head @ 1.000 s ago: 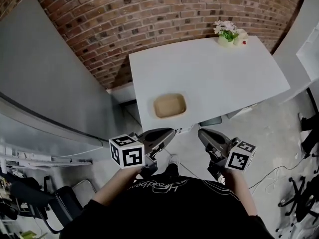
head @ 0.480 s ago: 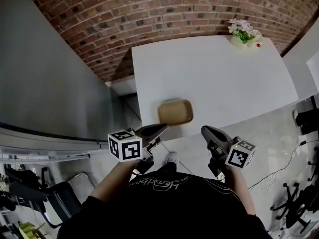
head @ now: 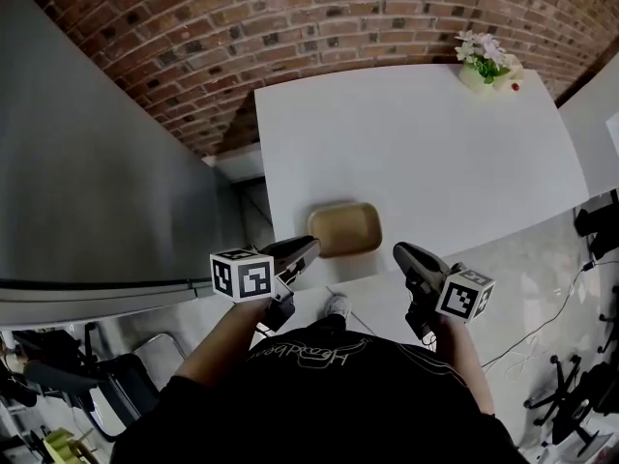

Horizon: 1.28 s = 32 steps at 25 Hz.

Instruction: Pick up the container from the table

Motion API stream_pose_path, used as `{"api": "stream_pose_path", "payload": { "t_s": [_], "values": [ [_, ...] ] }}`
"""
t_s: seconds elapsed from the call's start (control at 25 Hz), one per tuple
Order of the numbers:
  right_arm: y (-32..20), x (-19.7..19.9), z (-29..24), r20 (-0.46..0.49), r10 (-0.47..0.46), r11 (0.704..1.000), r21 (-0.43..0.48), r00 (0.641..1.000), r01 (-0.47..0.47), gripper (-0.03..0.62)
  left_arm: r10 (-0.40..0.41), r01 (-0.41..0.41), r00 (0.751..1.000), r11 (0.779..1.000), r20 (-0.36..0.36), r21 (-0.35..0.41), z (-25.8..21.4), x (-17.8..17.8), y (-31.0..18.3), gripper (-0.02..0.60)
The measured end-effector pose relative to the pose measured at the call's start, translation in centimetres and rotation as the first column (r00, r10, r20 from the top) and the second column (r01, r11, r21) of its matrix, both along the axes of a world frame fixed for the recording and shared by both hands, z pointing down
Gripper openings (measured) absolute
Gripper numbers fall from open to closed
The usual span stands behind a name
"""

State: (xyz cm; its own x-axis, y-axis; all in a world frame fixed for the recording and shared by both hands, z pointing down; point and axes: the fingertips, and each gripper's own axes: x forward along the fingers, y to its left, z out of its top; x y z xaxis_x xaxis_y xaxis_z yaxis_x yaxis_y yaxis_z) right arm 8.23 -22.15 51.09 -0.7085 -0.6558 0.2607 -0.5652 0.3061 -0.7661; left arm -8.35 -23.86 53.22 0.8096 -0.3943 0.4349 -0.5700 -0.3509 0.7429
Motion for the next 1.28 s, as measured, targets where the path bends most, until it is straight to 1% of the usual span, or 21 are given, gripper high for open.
{"api": "stream_pose_path", "payload": {
  "t_s": [0.16,0.24,0.32,0.4,0.48,0.6,0.72,0.8,0.92,1.12,1.28],
  "values": [
    [-1.1,0.0,1.5,-0.021,0.008,1.0,-0.029,1.0,-0.009,0.027,-0.033,0.034,0.999,0.998,0.014,-0.047,1.6,-0.9,-1.0,0.087],
    [-1.5,0.0,2.4,-0.03,0.007,0.999,-0.044,1.0,-0.008,0.058,-0.044,0.046,0.999,0.997,0.031,-0.07,2.6,-1.4,-1.2,0.104],
    [-1.9,0.2,3.3,-0.046,0.009,0.998,-0.058,0.999,-0.011,0.06,-0.053,0.057,0.997,0.994,0.05,-0.09,3.7,-1.8,-1.4,0.106],
    [-2.3,0.2,4.3,-0.064,0.009,0.997,-0.076,0.998,-0.013,0.06,-0.062,0.069,0.996,0.991,0.061,-0.111,4.6,-2.1,-1.6,0.127],
    [-2.6,0.2,5.5,-0.082,0.004,0.995,-0.101,0.997,-0.013,0.088,-0.073,0.083,0.995,0.987,0.073,-0.138,5.7,-2.5,-1.7,0.127],
    [-2.9,0.1,6.9,-0.106,-0.003,0.991,-0.137,0.994,-0.012,0.091,-0.082,0.095,0.993,0.979,0.08,-0.178,6.9,-2.8,-1.7,0.127],
    [-3.5,-0.1,7.8,-0.102,-0.005,0.987,-0.157,0.995,-0.011,0.091,-0.102,0.116,0.991,0.977,0.085,-0.181,7.4,-2.8,-2.1,0.127],
    [-3.8,-0.2,8.4,-0.101,-0.008,0.986,-0.167,0.995,-0.009,0.091,-0.1,0.116,0.99,0.977,0.097,-0.179,7.8,-2.7,-2.3,0.127],
    [-4.0,0.0,9.2,-0.131,-0.008,0.983,-0.183,0.991,-0.016,0.091,-0.095,0.114,0.99,0.973,0.101,-0.199,8.5,-2.4,-2.2,0.127],
    [-4.2,-0.4,10.4,-0.133,-0.031,0.978,-0.209,0.991,0.002,0.089,-0.111,0.131,0.989,0.965,0.1,-0.226,9.2,-2.3,-2.4,0.126],
    [-4.0,-0.5,11.2,-0.127,-0.032,0.974,-0.229,0.991,0.002,0.089,-0.11,0.131,0.989,0.96,0.097,-0.247,9.5,-2.2,-2.4,0.126]
  ]
}}
